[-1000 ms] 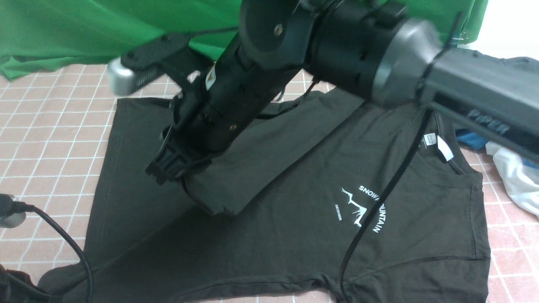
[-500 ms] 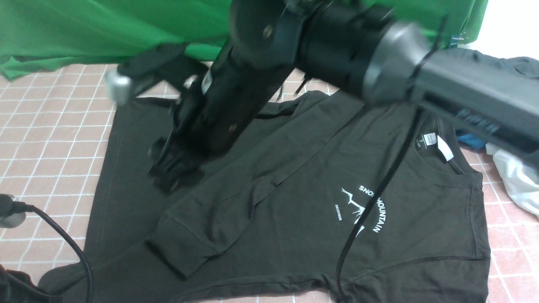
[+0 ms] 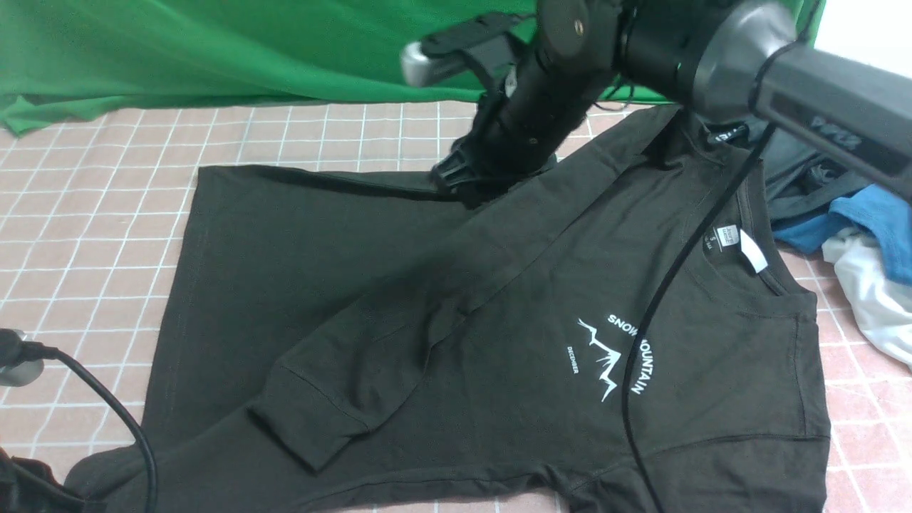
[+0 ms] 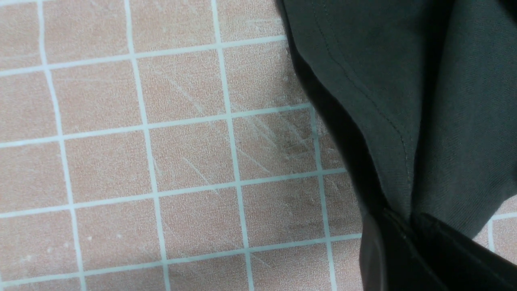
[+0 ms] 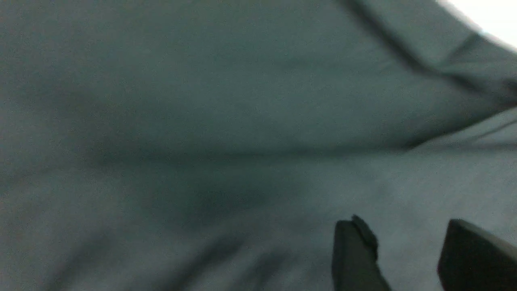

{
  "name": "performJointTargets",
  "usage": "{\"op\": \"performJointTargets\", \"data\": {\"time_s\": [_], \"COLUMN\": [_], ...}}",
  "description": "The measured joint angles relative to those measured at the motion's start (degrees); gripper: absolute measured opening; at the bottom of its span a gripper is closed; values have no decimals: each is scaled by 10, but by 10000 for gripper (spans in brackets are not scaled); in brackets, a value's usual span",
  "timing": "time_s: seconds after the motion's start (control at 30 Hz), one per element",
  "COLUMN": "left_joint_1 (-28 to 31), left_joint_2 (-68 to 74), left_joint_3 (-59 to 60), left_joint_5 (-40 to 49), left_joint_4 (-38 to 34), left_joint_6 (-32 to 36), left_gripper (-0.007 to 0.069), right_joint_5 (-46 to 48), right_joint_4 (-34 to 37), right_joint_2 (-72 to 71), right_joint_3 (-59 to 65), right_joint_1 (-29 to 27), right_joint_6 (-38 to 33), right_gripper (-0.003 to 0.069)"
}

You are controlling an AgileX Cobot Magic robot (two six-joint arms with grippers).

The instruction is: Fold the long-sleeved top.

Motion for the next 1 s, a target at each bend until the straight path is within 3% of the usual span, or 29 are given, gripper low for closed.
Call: {"op": "performJointTargets", "data": {"time_s": [0.1,0.2,0.77,0.9,1.0], "left_joint_1": [0,0,0,0,0], "left_joint_2": [0,0,0,0,0], "left_joint_3": [0,0,0,0,0], "left_joint_5": [-2,-2,-3,-4,-4], "left_joint_4": [-4,-6,-8,-8,-8], "left_joint_6": [0,0,0,3,3], "left_gripper": [39,39,39,39,39], "right_joint_5": [-85,-113,24,17,-43], "right_joint_4": [20,28,32,38,66], "right_joint_2": [25,45,82,77,66], "right_joint_3": [1,1,1,-15,-51], "right_joint_1": [-17,-17,-28,-28,-28], "right_joint_6": [-14,-32,-62,-62,-62], "right_gripper": [262,242,235,233,228]}}
